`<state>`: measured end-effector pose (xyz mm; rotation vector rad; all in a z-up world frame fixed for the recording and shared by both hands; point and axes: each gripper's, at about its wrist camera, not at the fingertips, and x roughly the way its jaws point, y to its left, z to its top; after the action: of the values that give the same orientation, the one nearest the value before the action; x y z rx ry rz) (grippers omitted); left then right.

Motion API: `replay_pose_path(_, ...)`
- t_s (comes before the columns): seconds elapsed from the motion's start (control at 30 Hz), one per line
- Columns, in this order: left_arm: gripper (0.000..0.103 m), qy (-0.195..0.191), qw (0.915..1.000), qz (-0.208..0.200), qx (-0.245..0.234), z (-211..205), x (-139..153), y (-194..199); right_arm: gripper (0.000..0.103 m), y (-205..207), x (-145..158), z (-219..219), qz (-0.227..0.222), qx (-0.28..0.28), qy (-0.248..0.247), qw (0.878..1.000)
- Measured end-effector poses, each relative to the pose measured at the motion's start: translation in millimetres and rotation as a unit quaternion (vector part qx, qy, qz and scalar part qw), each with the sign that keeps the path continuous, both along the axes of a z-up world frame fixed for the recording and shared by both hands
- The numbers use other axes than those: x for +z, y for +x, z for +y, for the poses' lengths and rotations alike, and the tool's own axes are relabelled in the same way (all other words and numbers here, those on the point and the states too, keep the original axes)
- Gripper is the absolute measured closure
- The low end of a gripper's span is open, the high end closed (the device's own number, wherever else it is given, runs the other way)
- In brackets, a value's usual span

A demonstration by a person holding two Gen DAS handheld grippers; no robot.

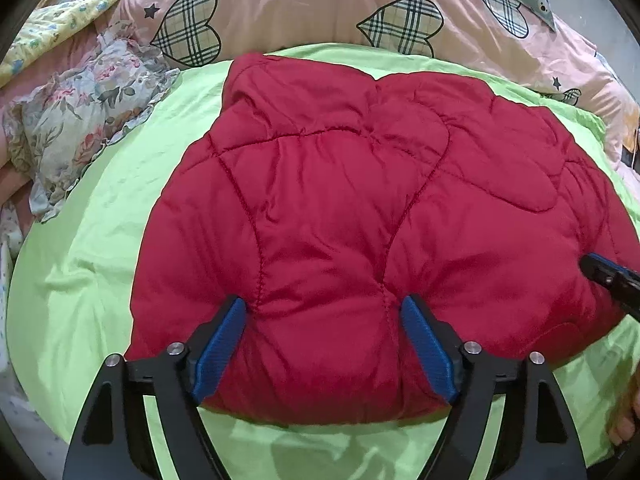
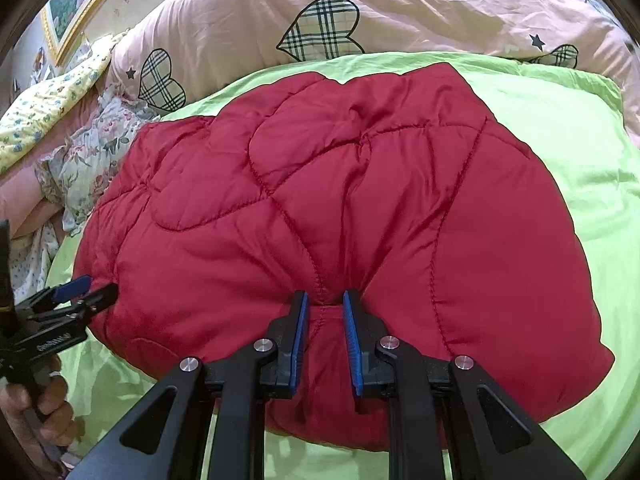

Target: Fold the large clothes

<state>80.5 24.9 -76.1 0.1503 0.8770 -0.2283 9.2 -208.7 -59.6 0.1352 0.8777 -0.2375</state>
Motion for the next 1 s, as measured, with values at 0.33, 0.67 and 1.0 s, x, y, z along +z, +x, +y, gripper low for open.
replay_pose_path(0.33, 0.018, -0.004, 1.0000, -0.003, -0.001, 2.5, -3.1, 4.0, 0.064, 8.2, 3.4, 23.8, 0.005, 0.017, -0.055, 0.998)
replay_pose_path(0.67, 0.012, -0.005, 1.0000, -0.002, -0.004, 1.5, -4.9, 11.5, 0.064, 18.7, -15.9, 18.4, 0.014, 0.015, -0.061, 0.998)
replay_pose_path(1.0, 0.011, -0.009, 0.9999, -0.001, -0.009, 3.4, -5.4, 11.6, 0.064, 17.9, -18.0, 21.6, 0.006, 0.008, -0.072, 0.997)
